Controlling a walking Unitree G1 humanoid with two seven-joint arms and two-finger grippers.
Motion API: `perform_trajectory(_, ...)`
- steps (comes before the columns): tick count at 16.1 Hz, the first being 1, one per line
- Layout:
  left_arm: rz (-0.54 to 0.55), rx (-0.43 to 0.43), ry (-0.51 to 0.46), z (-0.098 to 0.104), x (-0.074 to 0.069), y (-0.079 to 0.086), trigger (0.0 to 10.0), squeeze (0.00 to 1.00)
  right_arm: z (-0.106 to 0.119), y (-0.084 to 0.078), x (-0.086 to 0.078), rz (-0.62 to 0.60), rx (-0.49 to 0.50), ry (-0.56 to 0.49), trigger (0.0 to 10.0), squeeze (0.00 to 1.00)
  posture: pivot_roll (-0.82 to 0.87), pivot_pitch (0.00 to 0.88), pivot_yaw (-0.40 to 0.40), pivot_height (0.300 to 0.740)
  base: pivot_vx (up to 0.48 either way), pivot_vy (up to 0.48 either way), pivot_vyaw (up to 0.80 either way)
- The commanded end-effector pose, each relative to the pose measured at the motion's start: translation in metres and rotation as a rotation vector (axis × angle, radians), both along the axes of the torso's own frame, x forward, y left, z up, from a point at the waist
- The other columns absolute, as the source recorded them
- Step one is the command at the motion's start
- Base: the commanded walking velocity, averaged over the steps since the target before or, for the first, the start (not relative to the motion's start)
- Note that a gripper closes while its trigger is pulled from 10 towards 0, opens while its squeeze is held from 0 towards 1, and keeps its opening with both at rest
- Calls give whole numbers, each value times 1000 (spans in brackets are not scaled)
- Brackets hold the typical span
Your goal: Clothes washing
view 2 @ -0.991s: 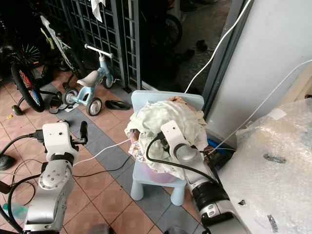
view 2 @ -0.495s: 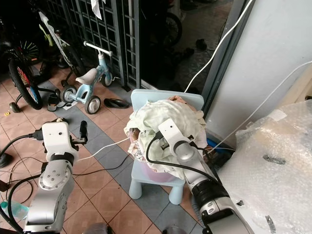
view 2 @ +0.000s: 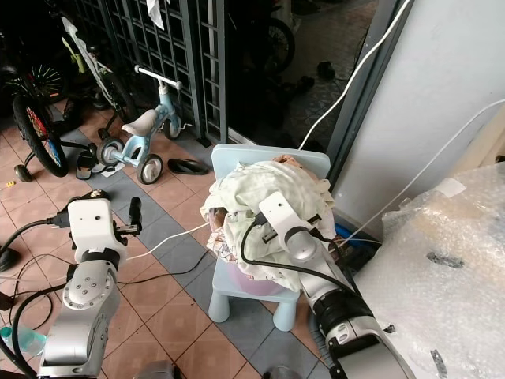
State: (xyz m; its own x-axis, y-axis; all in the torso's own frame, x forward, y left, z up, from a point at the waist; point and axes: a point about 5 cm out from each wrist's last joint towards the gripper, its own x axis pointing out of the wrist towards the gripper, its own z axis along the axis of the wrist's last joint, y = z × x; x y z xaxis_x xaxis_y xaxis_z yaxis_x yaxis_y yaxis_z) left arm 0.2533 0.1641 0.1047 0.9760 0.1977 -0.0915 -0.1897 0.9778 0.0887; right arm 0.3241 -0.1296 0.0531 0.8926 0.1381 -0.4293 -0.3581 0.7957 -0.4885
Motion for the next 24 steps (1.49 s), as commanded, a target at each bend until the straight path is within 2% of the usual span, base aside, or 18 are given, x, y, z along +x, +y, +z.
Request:
perform_trajectory(1,2,7,-3,2,1,0,10000,0,3,-2,3,-14,0,-10,0,0,68,4,-32,740,0,0,0)
perform_trajectory(7,-2,15,-5,2,3,1,10000,0,-1,-3,3,-52,72,16,0,0,70,0,-28,740,0,0,0)
perform_trajectory(8,-2,17,-6,3,3,1,10000,0,6,-1,7,-85,173,-16,0,0,71,0,-28,740,0,0,0)
perform_trajectory(9,-2,18,-7,3,3,1,10000,0,17,0,11,-108,274,-66,0,0,71,0,-28,740,0,0,0)
perform_trajectory(10,0,18,-10,4,3,1,10000,0,38,1,18,-122,376,-179,0,0,71,0,-28,740,0,0,0)
perform_trajectory(11,1,18,-11,4,3,1,10000,0,46,0,21,-126,401,-221,0,0,71,0,-28,740,0,0,0)
perform_trajectory(12,3,18,-14,4,3,1,10000,0,78,-3,28,-124,485,-352,0,0,70,0,-23,740,0,0,0)
perform_trajectory(13,4,18,-15,4,3,1,10000,0,89,-4,30,-121,518,-394,0,0,68,0,-22,740,0,0,0)
perform_trajectory(14,5,18,-16,4,4,1,10000,0,99,-4,32,-118,538,-429,0,0,65,0,-20,740,0,0,0)
perform_trajectory(15,5,16,-19,5,4,1,10000,0,123,-7,36,-106,556,-517,0,0,59,0,-17,740,0,0,0)
perform_trajectory(17,4,15,-22,5,6,1,10000,0,144,-10,40,-100,574,-589,0,0,56,0,-14,740,0,0,0)
perform_trajectory(18,-1,14,-26,5,8,-1,10000,0,168,-15,46,-104,596,-664,0,0,52,0,-10,740,0,0,0)
perform_trajectory(19,-4,13,-28,6,10,-2,10000,0,181,-18,48,-107,608,-705,0,0,50,0,-7,740,0,0,0)
perform_trajectory(22,-9,13,-38,7,14,-3,10000,0,217,-30,54,-121,618,-816,0,0,49,0,-3,740,0,0,0)
perform_trajectory(24,-9,14,-43,8,15,-3,10000,0,223,-34,54,-124,616,-834,0,0,50,0,-4,740,0,0,0)
